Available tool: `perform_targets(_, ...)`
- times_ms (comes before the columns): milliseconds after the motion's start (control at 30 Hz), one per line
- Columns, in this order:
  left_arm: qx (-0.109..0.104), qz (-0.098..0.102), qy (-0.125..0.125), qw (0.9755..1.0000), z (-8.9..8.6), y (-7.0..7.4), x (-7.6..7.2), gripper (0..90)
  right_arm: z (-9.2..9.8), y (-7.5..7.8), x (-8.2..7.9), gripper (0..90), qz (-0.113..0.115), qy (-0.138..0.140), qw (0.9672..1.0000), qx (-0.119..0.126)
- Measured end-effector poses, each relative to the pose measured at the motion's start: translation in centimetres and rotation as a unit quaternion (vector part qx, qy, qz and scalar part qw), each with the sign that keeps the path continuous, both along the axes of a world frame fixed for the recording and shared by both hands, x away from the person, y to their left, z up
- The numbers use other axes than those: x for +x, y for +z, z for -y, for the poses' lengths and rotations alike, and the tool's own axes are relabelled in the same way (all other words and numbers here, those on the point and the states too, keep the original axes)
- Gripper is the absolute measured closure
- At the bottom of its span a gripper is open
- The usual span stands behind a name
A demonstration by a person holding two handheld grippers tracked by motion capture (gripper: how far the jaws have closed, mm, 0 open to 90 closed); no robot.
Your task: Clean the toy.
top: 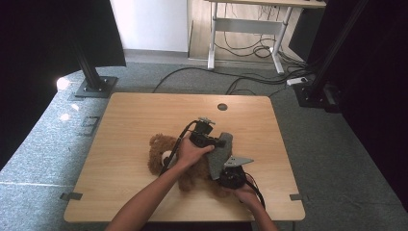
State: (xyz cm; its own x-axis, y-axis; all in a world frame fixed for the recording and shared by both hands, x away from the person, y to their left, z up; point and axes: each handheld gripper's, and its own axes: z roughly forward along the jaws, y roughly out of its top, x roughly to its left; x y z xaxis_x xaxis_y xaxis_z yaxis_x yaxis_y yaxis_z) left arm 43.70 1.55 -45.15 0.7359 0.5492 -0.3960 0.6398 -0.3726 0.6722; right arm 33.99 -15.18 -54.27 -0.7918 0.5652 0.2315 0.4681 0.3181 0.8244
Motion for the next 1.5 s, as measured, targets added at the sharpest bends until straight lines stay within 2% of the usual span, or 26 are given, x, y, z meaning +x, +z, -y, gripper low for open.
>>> perform_targets(33, -0.001, 0.004, 0.005, 1.0000, -0.5, 0.2, -0.1, 78.6, 0.0, 0.0, 0.0, 74.0, 0.000, 0.000, 1.0000, 0.000)
perform_targets(67, 0.002, 0.019, 0.014, 0.9997, -1.5, 0.6, -0.3, 78.6, 0.0, 0.0, 0.0, 74.0, 0.000, -0.001, 1.0000, -0.001)
perform_targets(100, 0.002, 0.019, 0.014, 0.9997, -1.5, 0.6, -0.3, 78.7, 0.0, 0.0, -0.1, 74.0, 0.001, -0.001, 1.0000, -0.001)
perform_targets(167, -0.001, 0.031, 0.024, 0.9992, -3.5, 1.1, -0.7, 78.8, 0.0, 0.0, -0.1, 74.1, -0.001, -0.002, 1.0000, 0.000)
perform_targets(200, -0.001, 0.031, 0.024, 0.9992, -3.5, 1.1, -0.7, 78.8, 0.0, 0.0, -0.1, 74.1, -0.001, -0.002, 1.0000, 0.000)
perform_targets(267, -0.006, 0.037, 0.033, 0.9988, -6.0, 1.4, -1.0, 78.7, 0.0, -0.1, 0.0, 74.3, -0.002, -0.003, 1.0000, 0.001)
perform_targets(300, -0.006, 0.037, 0.033, 0.9988, -6.0, 1.4, -1.0, 78.7, 0.0, -0.1, 0.0, 74.3, -0.002, -0.003, 1.0000, 0.001)
perform_targets(333, -0.007, 0.037, 0.039, 0.9985, -6.9, 1.5, -1.1, 78.7, 0.0, -0.1, -0.1, 74.3, -0.002, -0.003, 1.0000, 0.001)
perform_targets(433, -0.009, 0.031, 0.059, 0.9978, -9.8, 1.3, -1.0, 78.6, 0.0, -0.1, -0.1, 74.3, 0.001, -0.003, 1.0000, 0.000)
perform_targets(467, 0.000, 0.031, 0.073, 0.9968, -11.3, 1.0, -1.0, 78.7, 0.0, -0.1, -0.1, 74.2, 0.001, -0.004, 1.0000, -0.001)
perform_targets(500, 0.000, 0.031, 0.073, 0.9968, -11.3, 1.0, -1.0, 78.7, 0.0, -0.1, -0.1, 74.2, 0.002, -0.004, 1.0000, -0.001)
perform_targets(533, -0.003, 0.020, 0.084, 0.9962, -13.2, 0.5, -0.9, 78.6, 0.0, -0.1, -0.1, 74.2, 0.003, -0.004, 1.0000, -0.001)
perform_targets(567, -0.003, 0.020, 0.084, 0.9962, -13.2, 0.5, -0.9, 78.6, 0.0, -0.1, -0.1, 74.2, 0.003, -0.005, 1.0000, -0.001)
perform_targets(633, -0.016, 0.005, 0.094, 0.9954, -15.1, -0.1, -0.9, 78.4, 0.0, 0.0, -0.1, 74.2, 0.003, -0.004, 1.0000, -0.001)
perform_targets(667, -0.033, -0.007, 0.098, 0.9946, -16.1, -0.4, -0.9, 78.3, 0.0, -0.1, -0.1, 74.1, 0.003, -0.005, 1.0000, -0.001)
perform_targets(733, -0.049, -0.015, 0.101, 0.9936, -17.0, -0.5, -1.1, 78.3, -0.1, -0.1, 0.1, 74.0, 0.003, -0.009, 1.0000, -0.001)
perform_targets(833, -0.057, -0.007, 0.096, 0.9937, -16.8, -0.3, -1.5, 78.6, -0.1, -0.1, 0.2, 74.0, 0.002, -0.009, 1.0000, -0.002)
perform_targets(933, -0.066, -0.001, 0.083, 0.9944, -15.3, 0.2, -1.5, 78.7, -0.1, -0.1, 0.2, 74.1, 0.000, -0.010, 0.9999, -0.003)
perform_targets(1000, -0.077, 0.004, 0.069, 0.9947, -13.6, 0.8, -1.4, 78.8, -0.2, -0.1, 0.2, 74.1, -0.002, -0.011, 0.9999, -0.003)
perform_targets(1133, -0.083, 0.006, 0.037, 0.9959, -10.0, 1.6, -1.2, 78.8, -0.1, -0.1, 0.3, 74.1, -0.001, -0.011, 0.9999, -0.003)
perform_targets(1167, -0.081, 0.003, 0.023, 0.9964, -8.0, 1.7, -1.0, 78.8, -0.1, -0.2, 0.3, 74.0, -0.002, -0.011, 0.9999, -0.002)
perform_targets(1200, -0.081, 0.003, 0.023, 0.9964, -8.0, 1.7, -1.0, 78.7, -0.1, -0.2, 0.3, 74.0, -0.002, -0.011, 0.9999, -0.002)
perform_targets(1300, -0.060, 0.000, 0.013, 0.9981, -5.0, 1.2, -0.7, 78.7, -0.1, -0.1, 0.2, 74.0, -0.003, -0.011, 0.9999, -0.001)
perform_targets(1367, -0.035, 0.006, 0.014, 0.9993, -3.7, 0.7, -0.6, 78.7, -0.1, -0.2, 0.2, 74.1, -0.003, -0.012, 0.9999, -0.002)
perform_targets(1400, -0.013, 0.008, 0.013, 0.9998, -2.9, 0.1, -0.6, 78.7, -0.1, -0.2, 0.2, 74.1, -0.003, -0.012, 0.9999, -0.002)
perform_targets(1500, -0.013, 0.008, 0.012, 0.9998, -3.1, -0.1, -0.7, 78.9, -0.1, -0.2, 0.3, 74.1, -0.005, -0.014, 0.9999, -0.003)
